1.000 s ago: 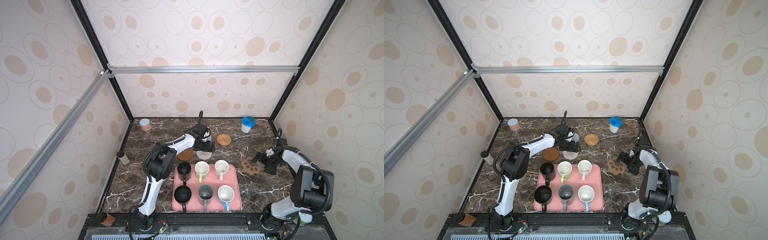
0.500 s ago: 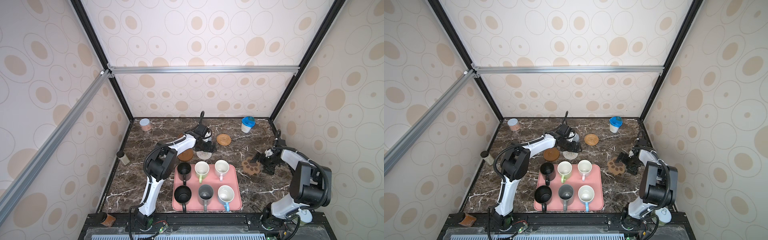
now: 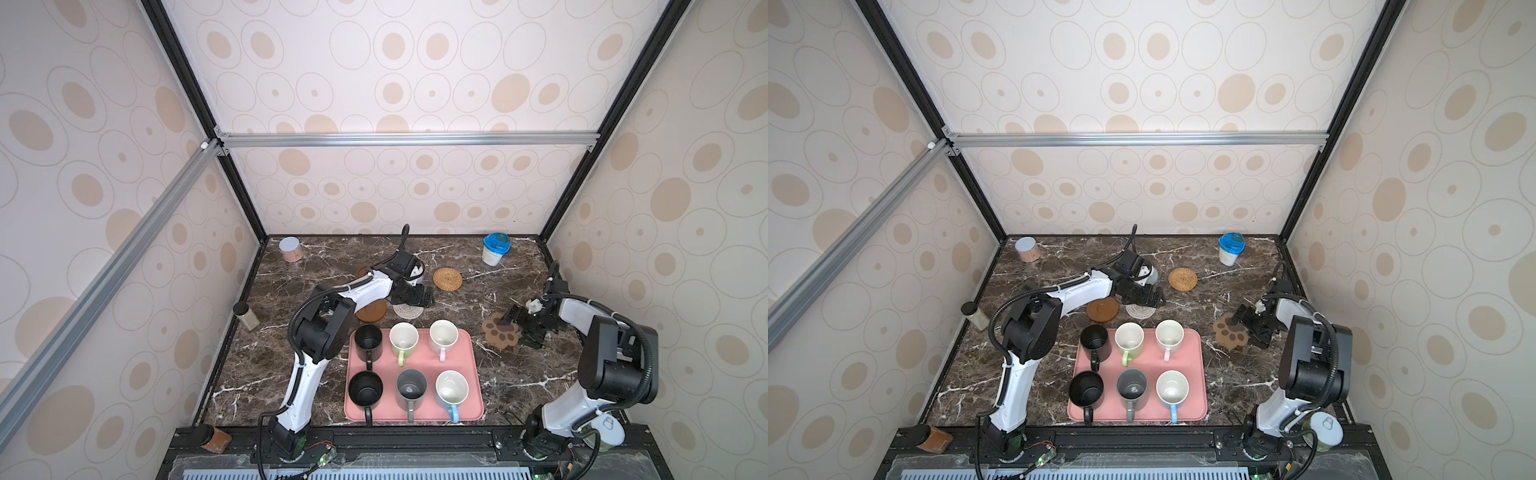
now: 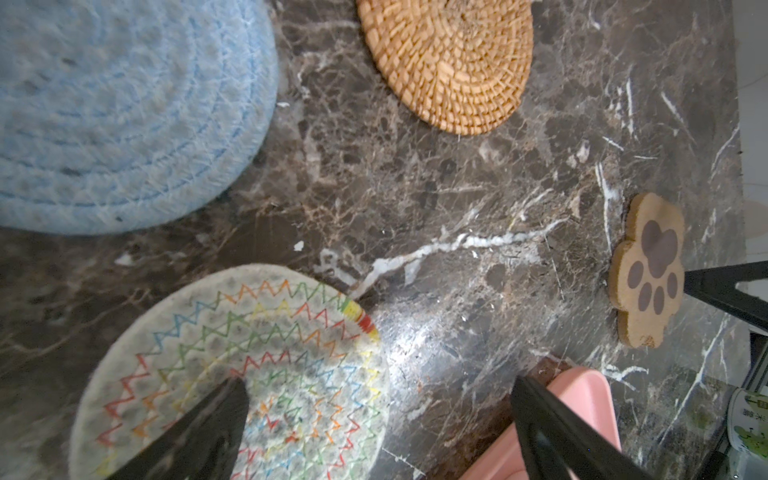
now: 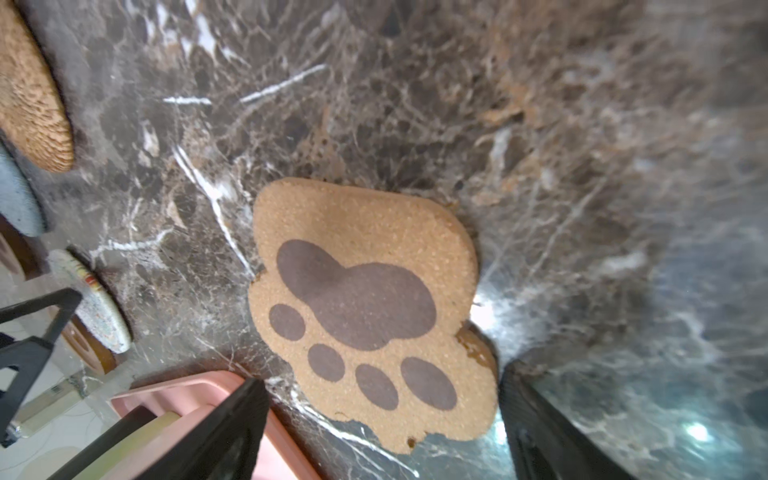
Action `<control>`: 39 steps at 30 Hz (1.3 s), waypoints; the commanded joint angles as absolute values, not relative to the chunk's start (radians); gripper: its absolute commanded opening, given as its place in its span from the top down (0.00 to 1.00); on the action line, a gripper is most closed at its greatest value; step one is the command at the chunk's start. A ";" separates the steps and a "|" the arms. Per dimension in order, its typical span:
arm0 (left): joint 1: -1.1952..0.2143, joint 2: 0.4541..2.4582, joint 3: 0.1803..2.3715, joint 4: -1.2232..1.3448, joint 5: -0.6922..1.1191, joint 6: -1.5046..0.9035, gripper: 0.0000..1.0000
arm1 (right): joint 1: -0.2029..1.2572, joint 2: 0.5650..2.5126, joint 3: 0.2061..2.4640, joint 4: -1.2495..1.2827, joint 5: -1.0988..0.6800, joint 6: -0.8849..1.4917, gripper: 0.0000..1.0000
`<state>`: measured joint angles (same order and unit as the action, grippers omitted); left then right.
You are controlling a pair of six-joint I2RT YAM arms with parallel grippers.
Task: Place cups on coasters
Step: Move the coaster to the center of the table.
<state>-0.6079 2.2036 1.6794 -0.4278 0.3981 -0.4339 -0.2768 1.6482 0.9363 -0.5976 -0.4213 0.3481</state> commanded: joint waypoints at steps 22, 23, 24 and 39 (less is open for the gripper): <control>-0.611 2.057 1.717 -0.471 0.300 -0.475 0.00 | -0.262 1.723 0.886 -0.452 -0.567 0.492 0.16; -0.608 2.049 1.710 -0.467 0.301 -0.480 0.00 | -0.258 1.724 0.884 -0.446 -0.569 0.502 0.16; -0.606 2.040 1.704 -0.463 0.299 -0.486 0.00 | -0.254 1.726 0.884 -0.444 -0.569 0.509 0.16; -0.575 1.926 1.561 -0.383 0.300 -0.533 0.00 | -0.221 1.652 0.907 -0.529 -0.513 0.504 0.16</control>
